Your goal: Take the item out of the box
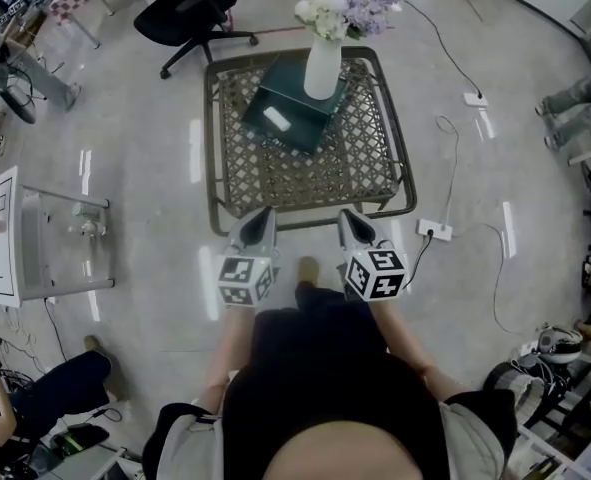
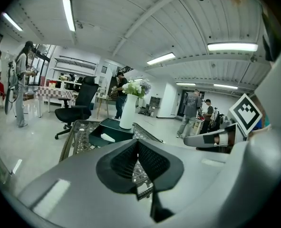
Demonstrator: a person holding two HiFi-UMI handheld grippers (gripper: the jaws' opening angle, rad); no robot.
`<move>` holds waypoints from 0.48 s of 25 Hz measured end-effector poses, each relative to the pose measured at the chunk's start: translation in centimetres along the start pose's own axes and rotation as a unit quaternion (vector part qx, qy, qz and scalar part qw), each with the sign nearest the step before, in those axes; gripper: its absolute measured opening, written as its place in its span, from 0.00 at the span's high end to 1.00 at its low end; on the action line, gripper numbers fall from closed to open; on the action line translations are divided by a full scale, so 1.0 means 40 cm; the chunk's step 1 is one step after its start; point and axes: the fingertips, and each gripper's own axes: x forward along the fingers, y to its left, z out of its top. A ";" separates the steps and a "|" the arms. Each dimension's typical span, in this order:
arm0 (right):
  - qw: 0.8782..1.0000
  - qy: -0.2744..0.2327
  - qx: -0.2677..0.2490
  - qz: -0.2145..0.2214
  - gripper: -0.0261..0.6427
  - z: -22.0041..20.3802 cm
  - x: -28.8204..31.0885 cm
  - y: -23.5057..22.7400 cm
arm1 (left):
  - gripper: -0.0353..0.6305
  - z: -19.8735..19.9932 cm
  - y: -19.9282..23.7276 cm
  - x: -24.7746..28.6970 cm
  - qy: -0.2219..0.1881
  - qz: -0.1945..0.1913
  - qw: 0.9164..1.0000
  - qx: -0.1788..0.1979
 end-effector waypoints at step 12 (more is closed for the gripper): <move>1.000 0.002 -0.017 0.024 0.96 0.033 0.053 -0.016 | 0.94 0.024 0.027 0.038 -0.019 0.027 0.999 -0.006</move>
